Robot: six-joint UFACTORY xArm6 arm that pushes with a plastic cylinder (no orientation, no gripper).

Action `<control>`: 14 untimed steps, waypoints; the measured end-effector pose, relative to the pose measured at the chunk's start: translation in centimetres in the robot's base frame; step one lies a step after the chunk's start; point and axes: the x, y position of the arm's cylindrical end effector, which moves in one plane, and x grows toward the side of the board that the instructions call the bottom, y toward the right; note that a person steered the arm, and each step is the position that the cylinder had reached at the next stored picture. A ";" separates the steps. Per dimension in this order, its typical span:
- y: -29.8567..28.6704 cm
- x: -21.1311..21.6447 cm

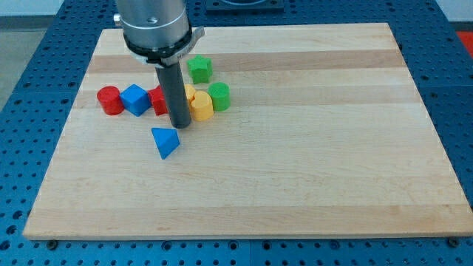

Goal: Move the heart in between the hexagon and green circle

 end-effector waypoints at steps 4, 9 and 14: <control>2.2 -0.8; -0.4 -0.8; 1.7 -2.1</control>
